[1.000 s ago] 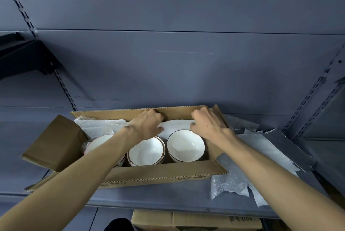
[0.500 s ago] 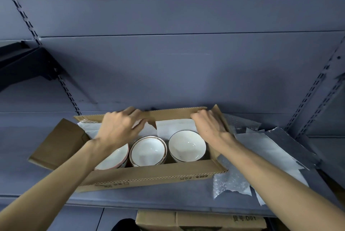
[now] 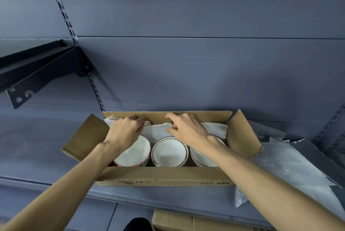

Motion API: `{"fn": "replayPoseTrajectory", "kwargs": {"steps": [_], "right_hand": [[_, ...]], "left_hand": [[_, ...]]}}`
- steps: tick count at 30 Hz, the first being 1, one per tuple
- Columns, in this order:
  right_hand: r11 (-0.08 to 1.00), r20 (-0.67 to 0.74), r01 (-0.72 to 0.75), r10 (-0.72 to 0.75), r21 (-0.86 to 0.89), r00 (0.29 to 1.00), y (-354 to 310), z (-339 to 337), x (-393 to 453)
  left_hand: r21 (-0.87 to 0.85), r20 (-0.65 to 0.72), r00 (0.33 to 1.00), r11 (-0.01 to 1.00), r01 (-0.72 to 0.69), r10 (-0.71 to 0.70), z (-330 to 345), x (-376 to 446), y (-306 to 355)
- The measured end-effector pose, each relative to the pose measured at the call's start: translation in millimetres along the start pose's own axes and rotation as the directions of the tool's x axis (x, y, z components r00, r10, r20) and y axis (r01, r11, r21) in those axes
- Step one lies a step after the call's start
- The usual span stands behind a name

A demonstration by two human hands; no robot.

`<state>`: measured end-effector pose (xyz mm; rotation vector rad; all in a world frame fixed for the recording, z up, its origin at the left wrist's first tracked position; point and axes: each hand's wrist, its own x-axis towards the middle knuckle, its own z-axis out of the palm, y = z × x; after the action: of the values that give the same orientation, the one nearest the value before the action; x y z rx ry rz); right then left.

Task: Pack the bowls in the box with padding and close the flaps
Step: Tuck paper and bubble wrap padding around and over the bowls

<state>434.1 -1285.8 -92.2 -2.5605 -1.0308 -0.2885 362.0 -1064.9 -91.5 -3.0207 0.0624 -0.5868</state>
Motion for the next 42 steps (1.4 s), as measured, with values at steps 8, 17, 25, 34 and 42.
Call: {"fn": "replayPoseTrajectory", "kwargs": {"steps": [8,17,25,34,42], "right_hand": [[0.968,0.000,-0.026,0.027,-0.250,1.000,5.3,-2.0,6.1],[0.941,0.060,-0.125,0.151,-0.316,0.987,20.0,-2.6,-2.5],[0.959,0.002,-0.196,0.201,-0.203,0.980,14.3,-3.9,-1.9],[0.968,-0.002,-0.246,0.246,-0.059,0.969,36.2,-48.7,-25.2],[0.973,-0.282,-0.229,0.230,0.037,0.932,87.5,-115.4,-78.6]], "left_hand": [[0.081,-0.010,0.999,0.996,-0.035,0.036,1.2,21.9,14.6],[0.169,0.077,0.997,0.985,-0.040,0.027,16.2,15.4,-8.1],[0.040,-0.004,0.999,0.999,-0.034,0.034,4.4,8.7,-5.2],[-0.076,-0.063,0.995,0.994,-0.077,0.072,-32.2,15.7,22.5],[-0.445,-0.126,0.979,0.873,-0.200,0.160,-48.2,56.2,133.5]]}}
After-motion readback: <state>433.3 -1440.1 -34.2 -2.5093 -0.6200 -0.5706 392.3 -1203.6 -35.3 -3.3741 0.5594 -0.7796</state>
